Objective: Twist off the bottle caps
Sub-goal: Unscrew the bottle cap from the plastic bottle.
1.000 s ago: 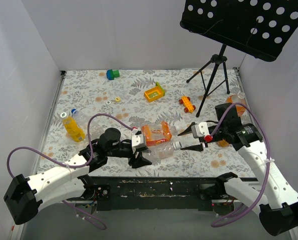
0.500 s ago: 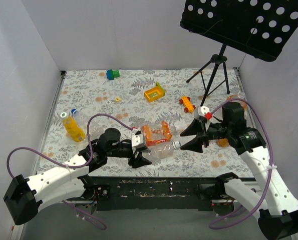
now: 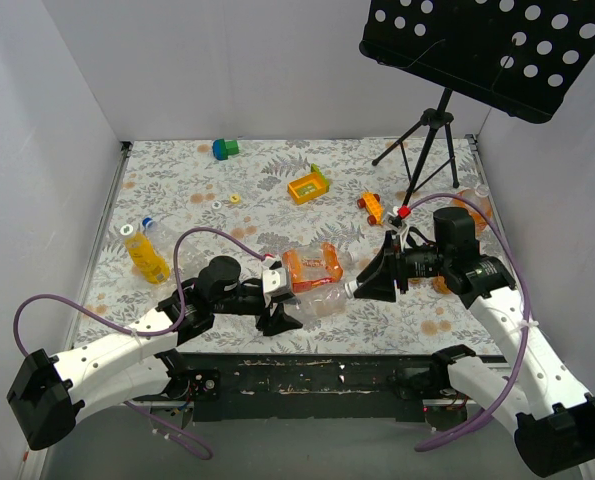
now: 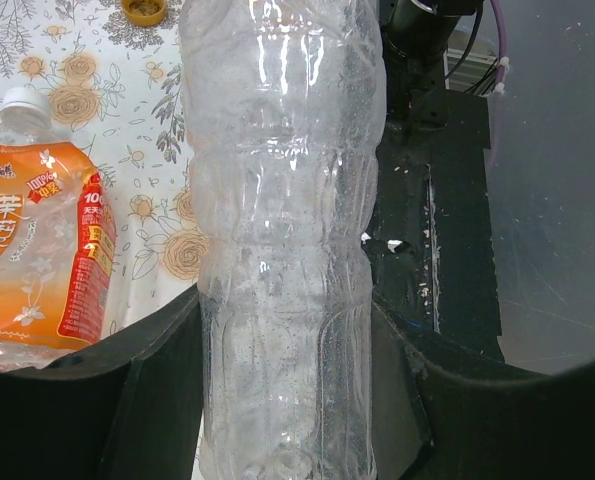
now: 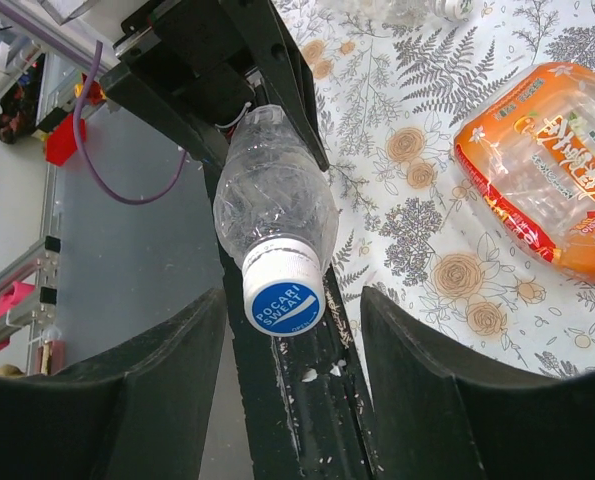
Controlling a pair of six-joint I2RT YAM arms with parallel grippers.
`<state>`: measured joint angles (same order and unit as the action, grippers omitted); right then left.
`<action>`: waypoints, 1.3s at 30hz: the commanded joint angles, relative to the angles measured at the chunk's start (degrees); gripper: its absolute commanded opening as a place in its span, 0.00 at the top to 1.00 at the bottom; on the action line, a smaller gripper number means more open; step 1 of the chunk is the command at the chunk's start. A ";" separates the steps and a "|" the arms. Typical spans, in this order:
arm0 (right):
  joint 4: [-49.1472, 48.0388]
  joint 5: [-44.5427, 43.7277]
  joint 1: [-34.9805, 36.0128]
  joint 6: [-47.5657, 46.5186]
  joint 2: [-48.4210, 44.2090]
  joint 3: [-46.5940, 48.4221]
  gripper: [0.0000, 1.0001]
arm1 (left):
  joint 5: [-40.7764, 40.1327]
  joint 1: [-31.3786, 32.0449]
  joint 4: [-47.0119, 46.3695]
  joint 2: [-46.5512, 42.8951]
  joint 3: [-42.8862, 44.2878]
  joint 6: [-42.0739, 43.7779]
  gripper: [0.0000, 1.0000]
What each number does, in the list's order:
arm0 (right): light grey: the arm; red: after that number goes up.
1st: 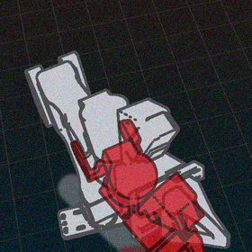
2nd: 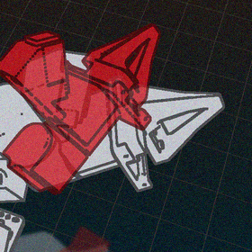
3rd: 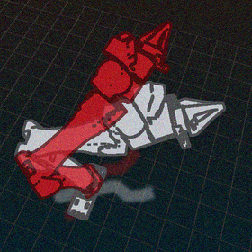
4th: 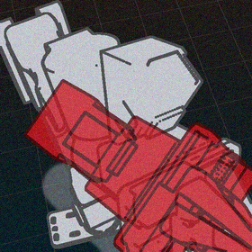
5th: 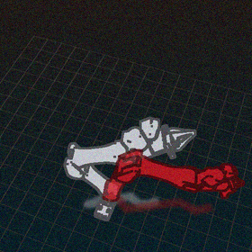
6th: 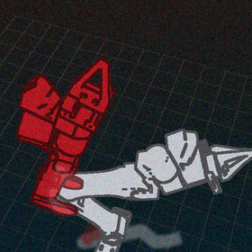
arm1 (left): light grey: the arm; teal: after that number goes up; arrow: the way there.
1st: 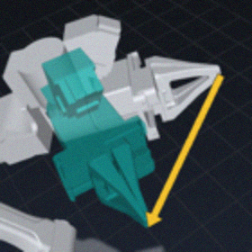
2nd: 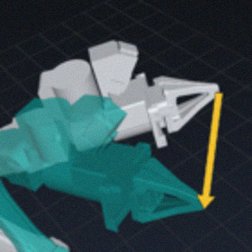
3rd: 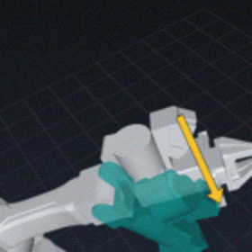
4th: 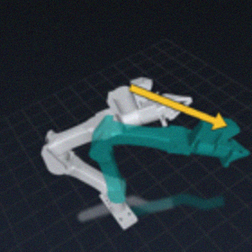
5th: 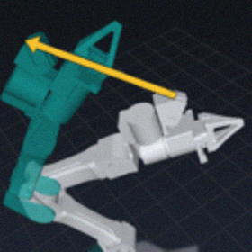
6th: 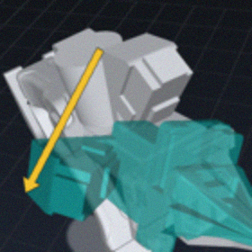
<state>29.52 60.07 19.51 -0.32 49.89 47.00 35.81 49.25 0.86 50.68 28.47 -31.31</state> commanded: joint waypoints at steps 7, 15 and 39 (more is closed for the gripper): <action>-3.59 0.31 0.62 4.01 0.47 -0.42 0.45 | -0.57 0.23 -2.71 -0.58 0.10 0.02 1.00; -2.80 1.71 0.80 1.99 0.91 0.45 0.78 | -0.66 0.23 -2.97 -0.93 -0.25 -0.24 1.00; 35.79 2.33 0.97 -100.14 3.99 17.43 0.99 | 1.54 0.23 -1.56 -3.39 -1.49 -0.77 1.00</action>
<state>65.89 64.29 21.41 -93.30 54.59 64.03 36.23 49.63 -4.93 48.53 28.05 -32.40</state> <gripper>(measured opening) 0.352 0.520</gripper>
